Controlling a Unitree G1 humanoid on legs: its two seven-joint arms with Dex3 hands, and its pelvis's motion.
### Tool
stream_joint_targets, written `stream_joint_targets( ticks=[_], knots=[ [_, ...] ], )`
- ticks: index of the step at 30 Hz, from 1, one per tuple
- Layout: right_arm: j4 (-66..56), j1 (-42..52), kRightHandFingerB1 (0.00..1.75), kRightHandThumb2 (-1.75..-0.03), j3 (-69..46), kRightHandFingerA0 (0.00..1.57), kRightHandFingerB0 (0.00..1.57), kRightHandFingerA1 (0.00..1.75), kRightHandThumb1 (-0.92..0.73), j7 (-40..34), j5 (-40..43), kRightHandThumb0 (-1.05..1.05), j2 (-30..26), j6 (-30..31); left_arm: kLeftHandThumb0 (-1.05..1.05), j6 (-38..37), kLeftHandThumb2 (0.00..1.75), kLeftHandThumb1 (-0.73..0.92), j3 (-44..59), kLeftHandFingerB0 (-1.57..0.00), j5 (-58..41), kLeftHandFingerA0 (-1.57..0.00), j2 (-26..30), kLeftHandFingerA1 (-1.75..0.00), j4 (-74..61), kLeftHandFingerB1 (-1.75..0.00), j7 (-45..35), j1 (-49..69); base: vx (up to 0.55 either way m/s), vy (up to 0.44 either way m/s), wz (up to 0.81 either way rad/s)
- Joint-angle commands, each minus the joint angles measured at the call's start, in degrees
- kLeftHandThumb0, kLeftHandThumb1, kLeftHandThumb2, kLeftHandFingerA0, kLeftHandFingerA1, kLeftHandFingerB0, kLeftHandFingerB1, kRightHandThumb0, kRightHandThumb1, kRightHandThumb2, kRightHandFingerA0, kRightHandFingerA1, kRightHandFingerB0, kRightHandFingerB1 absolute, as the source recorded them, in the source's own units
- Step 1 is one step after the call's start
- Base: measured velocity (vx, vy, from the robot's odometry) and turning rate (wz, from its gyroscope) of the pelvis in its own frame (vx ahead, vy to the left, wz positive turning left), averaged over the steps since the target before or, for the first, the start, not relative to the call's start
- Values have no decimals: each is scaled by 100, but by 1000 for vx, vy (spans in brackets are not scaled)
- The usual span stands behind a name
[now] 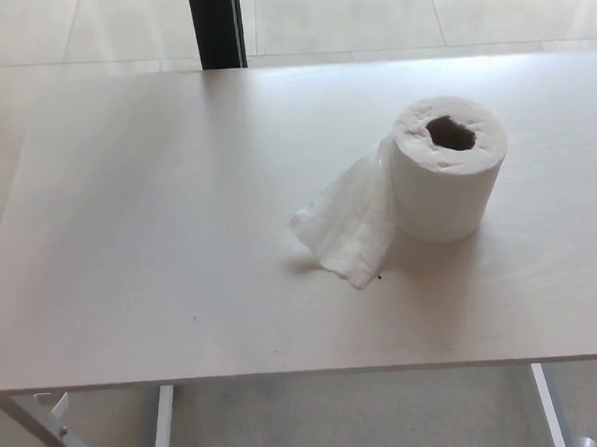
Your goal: A toilet paper roll is kept in the middle of the desk infront of the robot. The robot places its left hand on the top of the toilet paper roll to hold it still and uses its right hand to tear off a piece of toilet paper from it and hands the paper to a person
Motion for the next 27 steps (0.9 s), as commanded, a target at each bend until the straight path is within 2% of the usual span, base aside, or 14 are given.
stream_joint_targets(
  ticks=[1,2,3,4,5,6,9,10,11,13,14,15,17,27],
  knots=[
    [1070,-398,67,-58,-1102,62,51,94,-60,-376,1500,-33,253,-1925,-105,95,163,92,-783,-59,1210,-31,2713,-175,-597,-175,510,-391,0,0,0],
    [1091,-405,67,-58,-1100,62,51,94,-60,-361,1497,-33,259,-1946,-105,54,174,92,-1189,-157,1454,-157,2918,-175,245,-175,537,-508,0,0,16],
    [1114,-420,67,-58,-1088,62,51,94,-60,-350,1488,-33,278,-1974,-105,117,174,92,-1627,-157,1624,-157,3161,-175,1051,-175,336,-602,0,0,0],
    [1128,-430,67,-58,-1092,62,51,94,-60,-344,1485,-33,280,-1989,-28,141,140,-73,-1904,-157,1752,-157,3347,-175,966,-175,-118,-477,0,0,0],
    [1149,-438,67,-58,-1099,62,51,94,-60,-334,1485,-33,278,-2011,36,-30,0,-73,-2406,-157,1853,-157,3773,-175,1003,-175,-1176,-232,0,0,0],
    [1164,-444,67,-58,-1103,62,51,94,-60,-328,1486,-33,276,-2027,77,-110,0,-73,-2395,-157,1622,-157,3855,-175,1225,-175,-1356,-218,0,0,0],
    [1191,-468,67,-58,-1106,62,51,94,-60,-330,1491,-33,278,-2070,105,-206,25,-73,-2237,-157,1178,-157,3924,-175,1777,-175,-906,-353,0,0,0],
    [1195,-484,67,-58,-1108,62,51,94,-60,-334,1491,-33,281,-2083,0,-215,155,-73,-2150,-157,1014,-157,3909,-175,1823,-175,-722,-378,0,0,0],
    [1201,-495,67,-58,-1118,62,51,94,-60,-330,1494,-33,275,-2093,-105,-200,159,92,-2016,-157,850,-157,3823,-175,1727,-175,-537,-334,0,0,0],
    [1232,-520,67,-58,-1164,62,51,94,-60,-296,1510,-33,247,-2135,-105,-221,155,92,-1968,-157,618,-157,3767,-175,1649,-175,-283,-260,0,0,0],
    [2696,-1287,42,-60,-627,38,32,70,-69,219,1096,-42,-682,-778,-52,-234,64,80,-1883,-42,492,-44,3750,-53,1594,-43,-155,-210,0,0,0],
    [4565,-2303,55,-86,139,41,29,74,-53,1017,580,-44,-1990,1368,-50,-210,64,80,-1866,-47,382,-46,3766,-52,1608,-43,-149,-223,0,0,0],
    [3379,-1839,47,-59,80,36,32,79,-70,1118,863,-39,-1752,1830,-51,-230,64,79,-1876,-45,322,-48,3784,-50,1551,-42,-183,-209,0,0,0],
    [3929,-1922,39,-60,757,42,31,68,-68,1672,676,-45,-2223,1412,-51,-448,64,80,-1826,-43,-153,-49,3899,-54,1775,-45,-269,-416,0,0,0]
  ],
)
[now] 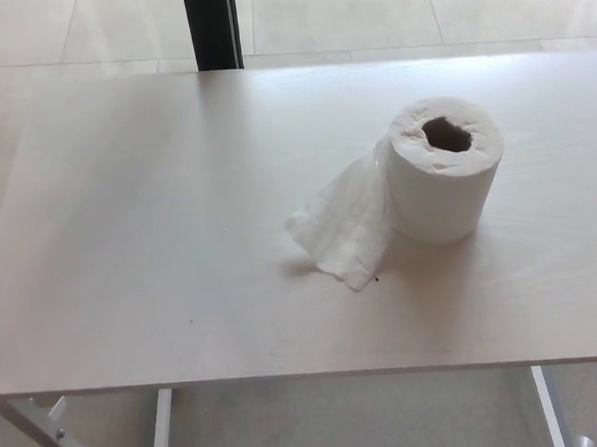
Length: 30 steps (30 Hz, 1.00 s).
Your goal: A toilet paper roll is kept in the middle of the desk infront of the robot. The robot places its left hand on the top of the toilet paper roll to hold it still and uses its right hand to tear off a piece of toilet paper from it and hands the paper to a person
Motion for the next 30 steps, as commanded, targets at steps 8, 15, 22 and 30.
stream_joint_targets(
  ticks=[8,15,22,30],
  knots=[
    [1532,-523,37,-59,905,42,31,63,-66,1169,308,-47,-1207,1049,-51,-439,64,80,-240,-40,-774,-48,674,-52,210,-43,-149,-84,0,0,0],
    [1384,-331,44,-87,1133,34,10,63,-55,1394,340,-58,-1417,1069,-51,-432,64,81,-297,-38,-1183,-49,730,-52,58,-43,-276,18,0,0,0],
    [1282,16,28,-61,1161,15,10,54,-67,1593,443,-53,-1493,927,-51,-556,64,80,-474,-38,-1298,-50,855,-51,188,-43,-255,175,0,0,0],
    [934,217,29,-62,1365,17,10,51,-68,1717,357,-55,-1604,834,-51,-535,63,80,-614,-36,-1404,-49,960,-51,-57,-43,-134,332,0,0,0]
  ],
)
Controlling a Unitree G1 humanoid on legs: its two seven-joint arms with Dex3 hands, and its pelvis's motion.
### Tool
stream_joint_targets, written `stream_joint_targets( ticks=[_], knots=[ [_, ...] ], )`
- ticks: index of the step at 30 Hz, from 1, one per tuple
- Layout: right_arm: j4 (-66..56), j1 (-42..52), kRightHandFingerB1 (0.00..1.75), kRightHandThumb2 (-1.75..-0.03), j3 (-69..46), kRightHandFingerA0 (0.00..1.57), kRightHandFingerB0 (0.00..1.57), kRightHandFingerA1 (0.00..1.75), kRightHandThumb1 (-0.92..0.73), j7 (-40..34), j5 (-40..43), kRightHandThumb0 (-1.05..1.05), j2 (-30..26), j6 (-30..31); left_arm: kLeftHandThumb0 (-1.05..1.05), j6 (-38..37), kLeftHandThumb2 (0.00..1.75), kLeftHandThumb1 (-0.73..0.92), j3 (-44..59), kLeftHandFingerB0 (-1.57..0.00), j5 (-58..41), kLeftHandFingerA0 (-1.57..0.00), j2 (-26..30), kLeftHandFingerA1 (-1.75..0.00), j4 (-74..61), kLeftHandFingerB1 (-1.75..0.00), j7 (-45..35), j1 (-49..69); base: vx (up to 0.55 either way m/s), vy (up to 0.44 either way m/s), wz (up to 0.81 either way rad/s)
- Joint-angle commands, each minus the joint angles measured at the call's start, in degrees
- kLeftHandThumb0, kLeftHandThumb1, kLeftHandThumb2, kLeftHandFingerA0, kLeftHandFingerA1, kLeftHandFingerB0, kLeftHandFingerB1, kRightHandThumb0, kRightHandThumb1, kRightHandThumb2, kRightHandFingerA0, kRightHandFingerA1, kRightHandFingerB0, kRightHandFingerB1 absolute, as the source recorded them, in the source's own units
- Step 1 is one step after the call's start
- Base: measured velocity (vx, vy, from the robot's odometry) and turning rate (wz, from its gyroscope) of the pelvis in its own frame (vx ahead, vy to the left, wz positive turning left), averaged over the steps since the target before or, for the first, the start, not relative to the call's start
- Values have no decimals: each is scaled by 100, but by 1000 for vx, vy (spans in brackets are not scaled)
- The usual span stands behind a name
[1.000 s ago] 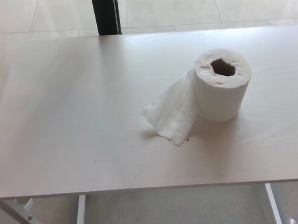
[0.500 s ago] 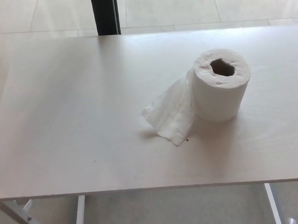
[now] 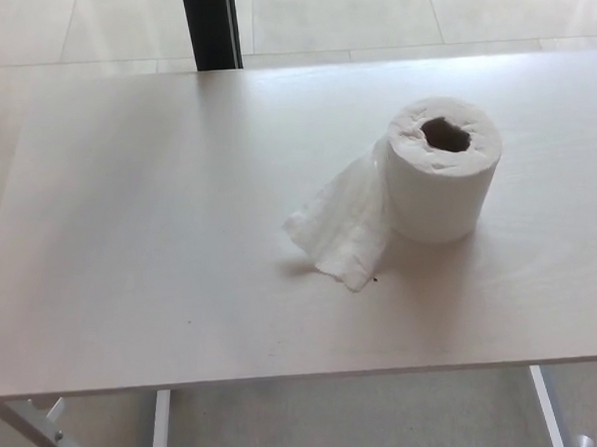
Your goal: A toilet paper roll is kept in the middle of the desk infront of the robot. The robot places its left hand on the top of the toilet paper roll to hold it still and uses its right hand to tear off a piece of toilet paper from it and hands the paper to a person
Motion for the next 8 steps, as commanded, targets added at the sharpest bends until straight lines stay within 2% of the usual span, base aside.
stream_joint_targets(
  ticks=[1,4,8],
  knots=[
    [-57,5,29,-61,139,16,11,50,-68,168,5,-54,-232,-125,-51,-127,64,80,-114,-39,-159,-51,143,-52,-205,-45,74,65,0,0,0],
    [-43,23,27,-62,152,19,11,48,-68,218,34,-54,-322,-118,-52,-204,63,81,-277,-42,-82,-52,224,-54,-345,-44,85,110,0,0,0],
    [-114,191,28,-62,35,16,10,51,-68,252,131,-54,-334,-141,-53,-266,64,80,-355,-44,-118,-48,240,-53,-354,-44,92,164,0,0,0]
  ],
)
